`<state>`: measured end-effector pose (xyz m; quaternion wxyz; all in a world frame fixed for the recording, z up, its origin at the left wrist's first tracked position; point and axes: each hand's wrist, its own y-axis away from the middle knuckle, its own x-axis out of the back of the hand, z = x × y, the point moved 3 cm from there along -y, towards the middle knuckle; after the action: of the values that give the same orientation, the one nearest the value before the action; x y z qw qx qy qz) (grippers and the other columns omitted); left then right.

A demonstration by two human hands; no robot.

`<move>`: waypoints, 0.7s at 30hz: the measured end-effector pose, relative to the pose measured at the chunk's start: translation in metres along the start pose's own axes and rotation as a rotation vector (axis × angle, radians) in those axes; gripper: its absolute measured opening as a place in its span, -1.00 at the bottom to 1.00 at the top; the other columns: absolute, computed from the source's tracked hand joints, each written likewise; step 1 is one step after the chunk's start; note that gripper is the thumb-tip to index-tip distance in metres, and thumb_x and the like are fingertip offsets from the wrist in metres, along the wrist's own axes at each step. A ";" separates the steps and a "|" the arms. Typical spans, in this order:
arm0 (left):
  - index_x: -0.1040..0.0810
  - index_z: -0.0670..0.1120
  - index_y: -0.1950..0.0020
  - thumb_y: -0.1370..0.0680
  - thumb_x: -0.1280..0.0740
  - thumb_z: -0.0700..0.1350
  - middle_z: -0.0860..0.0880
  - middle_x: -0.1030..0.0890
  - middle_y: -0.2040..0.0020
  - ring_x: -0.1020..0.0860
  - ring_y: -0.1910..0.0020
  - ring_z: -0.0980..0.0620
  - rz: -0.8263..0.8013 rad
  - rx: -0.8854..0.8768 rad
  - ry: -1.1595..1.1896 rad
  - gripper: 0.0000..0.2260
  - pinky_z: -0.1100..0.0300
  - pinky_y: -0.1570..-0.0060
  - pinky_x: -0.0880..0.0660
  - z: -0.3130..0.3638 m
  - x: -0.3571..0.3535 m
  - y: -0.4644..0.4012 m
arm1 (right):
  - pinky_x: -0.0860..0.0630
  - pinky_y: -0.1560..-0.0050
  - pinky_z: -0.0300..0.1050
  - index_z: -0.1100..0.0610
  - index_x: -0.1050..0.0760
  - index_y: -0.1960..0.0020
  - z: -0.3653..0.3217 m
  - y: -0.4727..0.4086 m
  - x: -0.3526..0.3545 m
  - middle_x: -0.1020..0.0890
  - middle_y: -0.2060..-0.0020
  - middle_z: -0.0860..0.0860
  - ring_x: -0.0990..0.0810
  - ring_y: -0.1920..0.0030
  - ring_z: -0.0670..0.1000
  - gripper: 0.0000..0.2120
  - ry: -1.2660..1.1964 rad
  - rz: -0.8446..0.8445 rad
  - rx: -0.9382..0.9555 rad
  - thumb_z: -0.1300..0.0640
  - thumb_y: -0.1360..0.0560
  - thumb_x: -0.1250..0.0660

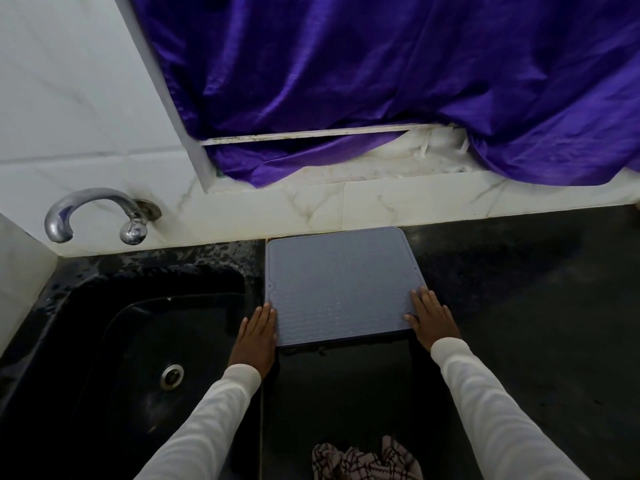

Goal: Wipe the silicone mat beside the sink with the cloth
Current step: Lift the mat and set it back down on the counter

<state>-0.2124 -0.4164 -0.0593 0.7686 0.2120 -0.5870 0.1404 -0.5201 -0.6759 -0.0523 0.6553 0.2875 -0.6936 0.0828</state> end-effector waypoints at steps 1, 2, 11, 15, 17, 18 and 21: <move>-0.07 -0.13 -0.58 -0.57 0.19 0.06 -0.06 -0.01 -0.59 0.01 -0.57 -0.07 0.011 -0.002 0.005 -0.40 0.02 -0.46 0.16 -0.001 0.001 -0.001 | 0.00 -0.50 0.09 -0.01 0.14 -0.57 0.000 0.000 0.000 0.11 -0.56 -0.02 0.12 -0.55 0.02 -0.40 0.003 -0.002 -0.001 -0.17 -0.63 0.02; -0.06 -0.12 -0.58 -0.60 0.13 0.03 -0.05 0.01 -0.59 0.03 -0.57 -0.07 0.018 -0.005 0.005 -0.45 0.02 -0.46 0.17 -0.001 0.003 -0.003 | 0.00 -0.49 0.09 0.00 0.13 -0.57 0.000 -0.001 0.001 0.10 -0.56 -0.01 0.11 -0.55 0.02 -0.40 -0.002 -0.009 -0.004 -0.17 -0.63 0.01; -0.03 -0.11 -0.59 -0.57 -0.19 0.14 -0.04 -0.05 -0.59 -0.04 -0.56 -0.04 0.066 -0.072 0.246 -0.32 0.17 -0.49 0.06 0.031 0.019 0.017 | -0.18 -0.45 -0.01 0.08 -0.13 -0.53 -0.030 0.023 0.035 -0.16 -0.52 0.03 -0.14 -0.51 0.08 -0.41 -0.366 0.151 0.086 0.07 -0.57 -0.27; -0.04 -0.03 -0.59 -0.54 -0.27 0.14 -0.01 -0.12 -0.58 -0.07 -0.55 0.00 0.122 -0.153 0.325 -0.29 0.21 -0.46 0.02 0.073 0.024 0.050 | -0.28 -0.42 0.00 0.01 -0.22 -0.50 -0.051 0.070 0.033 -0.22 -0.50 0.00 -0.21 -0.48 0.04 -0.45 -0.350 0.147 0.272 0.06 -0.56 -0.30; -0.05 0.01 -0.59 -0.53 -0.33 0.11 0.01 -0.16 -0.57 -0.12 -0.52 0.02 0.112 -0.202 0.365 -0.27 0.18 -0.46 -0.06 0.091 0.018 0.073 | -0.30 -0.41 -0.02 0.01 -0.28 -0.47 -0.057 0.101 0.028 -0.25 -0.49 -0.01 -0.24 -0.46 0.03 -0.48 -0.324 0.152 0.345 0.05 -0.54 -0.31; -0.06 0.01 -0.59 -0.51 -0.34 0.11 0.02 -0.18 -0.56 -0.15 -0.51 0.03 0.104 -0.238 0.380 -0.26 0.15 -0.47 -0.13 0.099 0.016 0.086 | -0.31 -0.40 -0.04 0.01 -0.32 -0.45 -0.059 0.116 0.025 -0.28 -0.47 -0.01 -0.27 -0.44 0.03 -0.50 -0.334 0.138 0.370 0.04 -0.53 -0.32; -0.17 0.01 -0.56 -0.50 -0.33 0.19 0.04 -0.26 -0.52 -0.27 -0.46 0.04 0.043 -0.336 0.396 -0.30 0.04 -0.41 -0.28 0.115 -0.002 0.129 | -0.29 -0.36 -0.14 -0.03 -0.38 -0.41 -0.061 0.163 0.009 -0.34 -0.42 -0.04 -0.33 -0.40 0.01 -0.52 -0.344 -0.002 0.439 -0.04 -0.52 -0.34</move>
<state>-0.3703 -0.3606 -0.0154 0.8898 0.0371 -0.4445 0.0963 -0.5504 -0.5150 0.0067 0.4502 0.4329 -0.7598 0.1806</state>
